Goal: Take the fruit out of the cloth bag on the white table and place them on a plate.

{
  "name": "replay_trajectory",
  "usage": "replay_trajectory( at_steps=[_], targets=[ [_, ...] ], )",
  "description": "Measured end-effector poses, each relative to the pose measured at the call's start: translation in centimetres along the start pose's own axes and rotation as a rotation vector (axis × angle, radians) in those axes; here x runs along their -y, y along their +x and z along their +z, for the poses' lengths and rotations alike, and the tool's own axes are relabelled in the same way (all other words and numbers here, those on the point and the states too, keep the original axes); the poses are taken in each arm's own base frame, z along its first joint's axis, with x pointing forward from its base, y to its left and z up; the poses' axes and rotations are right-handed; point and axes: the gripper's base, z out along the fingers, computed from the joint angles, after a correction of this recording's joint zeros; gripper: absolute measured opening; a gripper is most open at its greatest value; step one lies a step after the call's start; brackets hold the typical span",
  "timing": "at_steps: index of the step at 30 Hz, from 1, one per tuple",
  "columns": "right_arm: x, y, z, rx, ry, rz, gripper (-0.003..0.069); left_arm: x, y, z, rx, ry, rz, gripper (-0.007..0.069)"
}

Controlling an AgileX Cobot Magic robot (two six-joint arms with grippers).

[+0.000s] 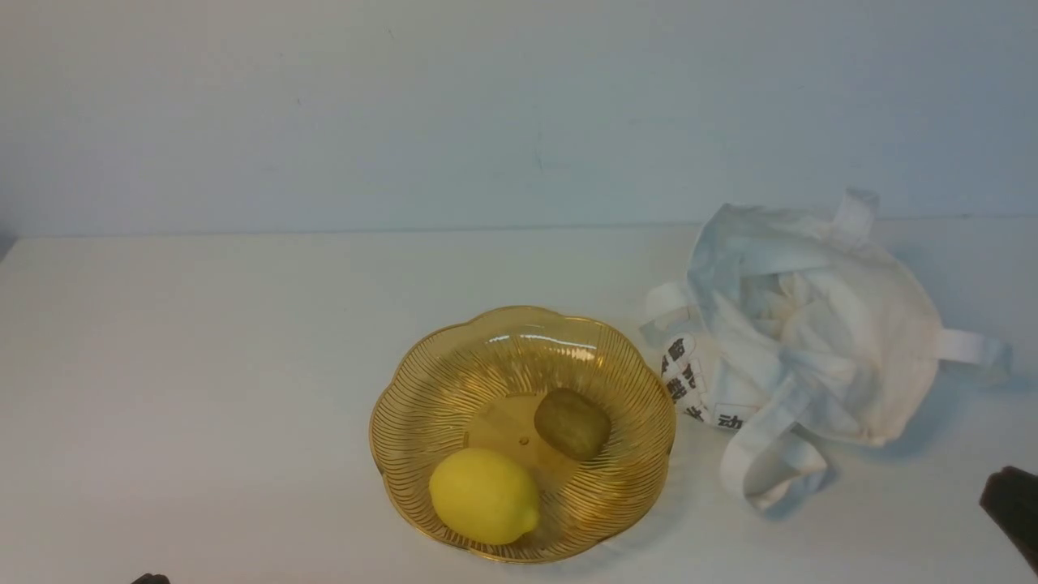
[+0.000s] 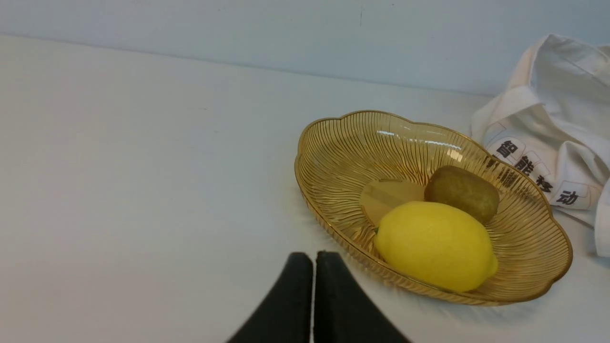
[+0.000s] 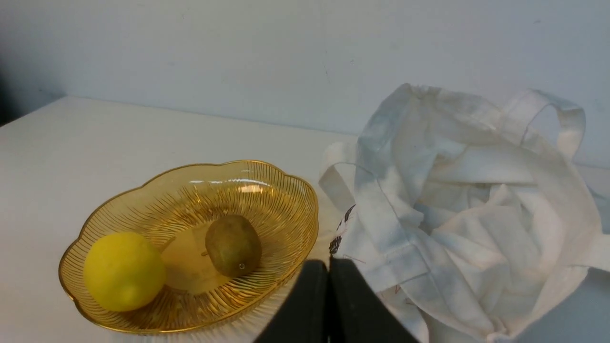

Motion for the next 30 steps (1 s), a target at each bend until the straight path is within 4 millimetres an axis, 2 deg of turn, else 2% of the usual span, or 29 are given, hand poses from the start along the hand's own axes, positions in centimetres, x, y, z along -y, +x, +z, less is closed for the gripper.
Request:
replay_trajectory(
  at_steps=[6,11,30],
  targets=[
    [1.1,3.3,-1.2,0.064,0.151,-0.022,-0.0015,0.0,0.0,0.0,0.000,0.000,0.000,-0.0008],
    [1.7,4.7,-1.9,0.098,0.262,0.006,-0.0015,0.0,0.0,0.0,0.000,0.000,0.000,-0.0008],
    [2.2,5.8,-2.2,-0.025,0.359,-0.017,-0.0015,0.0,0.0,0.0,0.000,0.000,0.000,-0.0008]
  ],
)
